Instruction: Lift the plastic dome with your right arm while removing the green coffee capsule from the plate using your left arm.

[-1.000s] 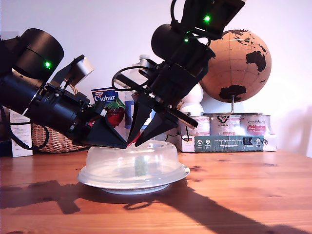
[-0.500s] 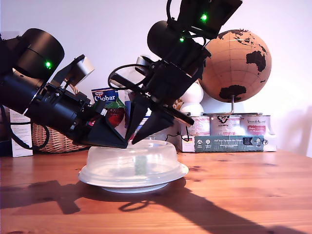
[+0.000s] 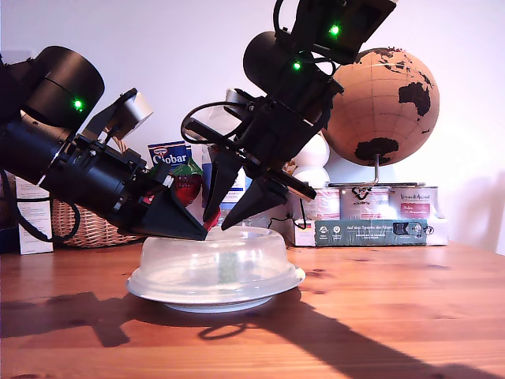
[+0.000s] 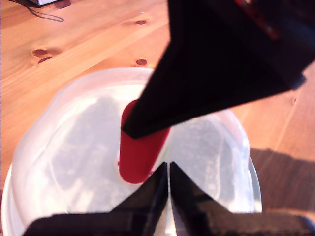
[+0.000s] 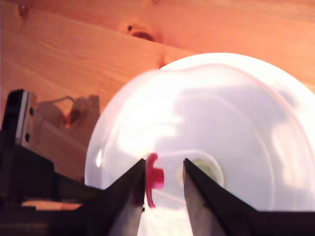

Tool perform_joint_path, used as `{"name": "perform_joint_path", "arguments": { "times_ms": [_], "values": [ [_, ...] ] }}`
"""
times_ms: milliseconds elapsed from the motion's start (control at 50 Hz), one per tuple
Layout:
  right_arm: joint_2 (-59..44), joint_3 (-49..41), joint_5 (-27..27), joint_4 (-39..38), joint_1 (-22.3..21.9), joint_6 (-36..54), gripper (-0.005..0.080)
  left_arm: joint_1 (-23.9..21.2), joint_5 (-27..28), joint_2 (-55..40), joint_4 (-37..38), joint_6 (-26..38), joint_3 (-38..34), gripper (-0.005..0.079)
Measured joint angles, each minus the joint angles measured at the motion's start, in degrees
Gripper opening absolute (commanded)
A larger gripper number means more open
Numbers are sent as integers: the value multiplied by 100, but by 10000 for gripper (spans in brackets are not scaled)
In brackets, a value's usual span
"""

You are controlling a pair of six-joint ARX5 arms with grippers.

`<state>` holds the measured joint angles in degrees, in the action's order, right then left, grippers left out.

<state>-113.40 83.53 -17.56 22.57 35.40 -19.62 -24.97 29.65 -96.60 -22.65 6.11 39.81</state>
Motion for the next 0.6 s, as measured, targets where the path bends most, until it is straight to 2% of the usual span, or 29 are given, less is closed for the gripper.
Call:
{"name": "perform_joint_path", "arguments": {
  "times_ms": [160, 340, 420, 600],
  "values": [
    [0, 0, -2, -52, 31, -2, 67, 0, 2, 0, 0, 0, 0, -17],
    [0, 0, -114, -44, 33, -2, 54, 0, 4, 0, 0, 0, 0, -17],
    [0, 0, -114, -44, 35, 0, -16, 0, 4, 0, 0, 0, 0, -17],
    [0, 0, -111, -68, 35, 0, -13, 0, 4, 0, 0, 0, 0, -17]
  ]
}}
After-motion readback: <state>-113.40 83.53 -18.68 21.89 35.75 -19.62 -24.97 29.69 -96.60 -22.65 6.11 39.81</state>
